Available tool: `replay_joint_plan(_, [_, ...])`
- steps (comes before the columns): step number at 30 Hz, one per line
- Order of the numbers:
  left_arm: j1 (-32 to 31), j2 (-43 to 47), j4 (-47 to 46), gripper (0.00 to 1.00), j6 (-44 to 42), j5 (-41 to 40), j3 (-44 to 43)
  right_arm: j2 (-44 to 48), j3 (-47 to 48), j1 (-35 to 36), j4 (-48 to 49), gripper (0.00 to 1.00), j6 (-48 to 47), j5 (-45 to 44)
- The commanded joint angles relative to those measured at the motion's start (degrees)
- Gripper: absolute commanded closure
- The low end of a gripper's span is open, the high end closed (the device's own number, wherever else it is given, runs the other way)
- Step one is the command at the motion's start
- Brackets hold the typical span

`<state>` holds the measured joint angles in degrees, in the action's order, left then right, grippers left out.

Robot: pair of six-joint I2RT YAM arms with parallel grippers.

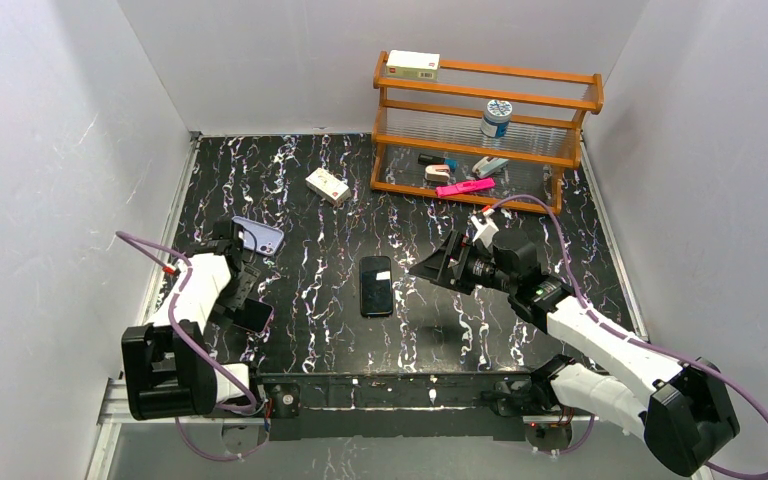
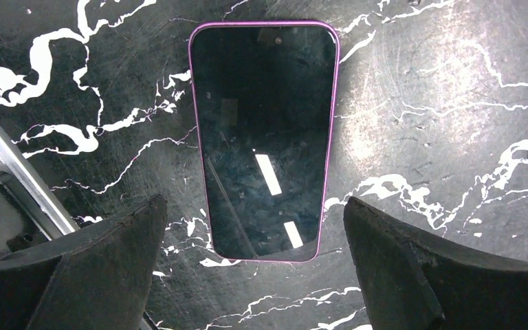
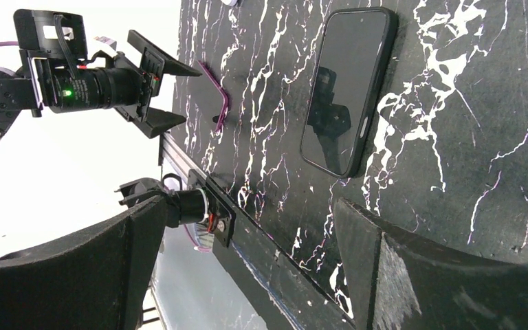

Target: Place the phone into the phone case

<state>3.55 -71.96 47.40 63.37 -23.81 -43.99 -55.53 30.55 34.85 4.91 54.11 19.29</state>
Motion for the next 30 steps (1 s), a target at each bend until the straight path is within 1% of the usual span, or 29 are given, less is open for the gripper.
replay_joint_plan(1, [2.11, -0.58, -2.29, 0.02, -0.93, 0.50, 2.10, 0.94, 0.12, -0.26, 3.13, 0.01, 0.77, 0.97])
replay_joint_plan(9, [2.74, -3.22, -5.00, 0.02, -0.96, 3.20, 4.60, 1.60, -0.22, -0.22, 2.98, 0.01, 0.90, 1.18])
replay_joint_plan(12, [2.82, -4.57, -5.66, 0.04, 0.07, 4.86, 5.59, 1.58, -0.31, -0.24, 3.34, 0.01, 1.29, 1.17])
replay_joint_plan(15, [2.78, -5.77, -5.34, 0.08, 1.53, 5.92, 6.15, 1.33, -0.27, -0.28, 3.49, 0.01, 1.63, 1.23])
replay_joint_plan(17, [2.78, -5.59, -5.53, 0.16, 2.28, 6.60, 6.92, 1.11, -0.55, -0.28, 4.08, 0.01, 2.44, 1.42])
replay_joint_plan(21, [2.78, -4.68, -5.65, 0.26, 1.64, 7.53, 7.48, -0.13, -1.08, -0.17, 5.76, 0.01, 3.40, 2.31])
replay_joint_plan(24, [2.78, -3.59, -5.86, 0.34, -0.19, 8.00, 7.06, -1.94, -1.46, -0.14, 7.77, 0.03, 4.12, 3.57])
replay_joint_plan(27, [2.73, -2.34, -5.74, 0.37, -1.80, 9.03, 6.59, -4.87, -0.69, 0.36, 9.67, 0.07, 4.34, 5.57])
replay_joint_plan(30, [2.68, -1.36, -6.39, 0.39, -3.20, 11.74, 6.77, -8.37, 0.79, 1.44, 10.75, 0.11, 4.10, 7.04])
